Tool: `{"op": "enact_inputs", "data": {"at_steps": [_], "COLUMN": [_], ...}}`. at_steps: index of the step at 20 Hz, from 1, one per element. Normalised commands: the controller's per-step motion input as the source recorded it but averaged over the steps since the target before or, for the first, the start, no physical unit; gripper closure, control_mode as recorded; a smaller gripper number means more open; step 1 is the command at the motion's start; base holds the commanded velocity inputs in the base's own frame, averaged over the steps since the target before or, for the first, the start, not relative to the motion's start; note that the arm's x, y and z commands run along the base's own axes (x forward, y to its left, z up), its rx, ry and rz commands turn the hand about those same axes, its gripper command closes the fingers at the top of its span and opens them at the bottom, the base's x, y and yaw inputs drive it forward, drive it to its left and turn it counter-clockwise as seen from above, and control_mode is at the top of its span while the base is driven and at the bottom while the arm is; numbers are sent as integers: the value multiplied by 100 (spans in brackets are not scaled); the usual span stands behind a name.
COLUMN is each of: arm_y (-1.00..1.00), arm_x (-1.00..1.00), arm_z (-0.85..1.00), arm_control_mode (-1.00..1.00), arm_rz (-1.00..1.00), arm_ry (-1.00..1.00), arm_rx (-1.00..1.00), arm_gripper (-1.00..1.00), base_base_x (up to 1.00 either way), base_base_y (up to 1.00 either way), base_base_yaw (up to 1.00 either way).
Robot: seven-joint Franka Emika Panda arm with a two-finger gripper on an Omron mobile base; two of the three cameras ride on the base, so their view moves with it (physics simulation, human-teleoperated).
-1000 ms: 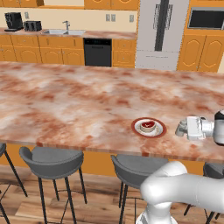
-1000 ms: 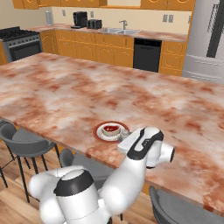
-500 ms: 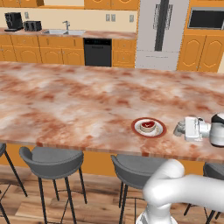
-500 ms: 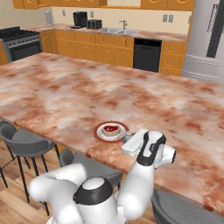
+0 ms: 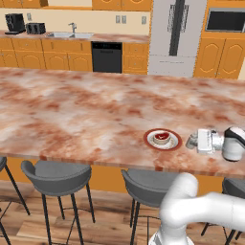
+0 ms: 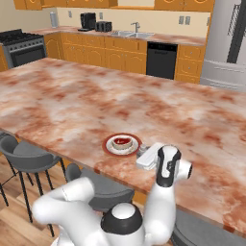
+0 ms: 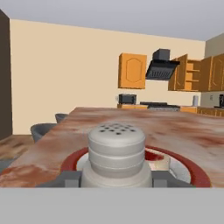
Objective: Retrieve the shaker from the cabinet and place it next the steak on a plate on the dining table.
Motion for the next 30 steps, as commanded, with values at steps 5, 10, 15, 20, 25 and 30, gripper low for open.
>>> {"op": "enact_inputs", "data": {"at_steps": [5,10,15,20,25,30], "arm_y": [-8,-12,-17,-7,-19,-18], "arm_x": [36,38,38,15,-1,-10], "arm_z": [-31,-31,-32,-35,-20,-7], "arm_control_mode": [-100,-100,-100,-100,-100,-100], "arm_rz": [0,0,0,0,0,0], "arm_ry": [3,0,0,0,0,-1], "arm_rx": [0,0,0,0,0,0], "arm_gripper": [100,100,100,-100,-100,-100], "base_base_x": [0,0,0,0,0,0], "base_base_y": [0,0,0,0,0,0], "base_base_yaw": [0,0,0,0,0,0]}}
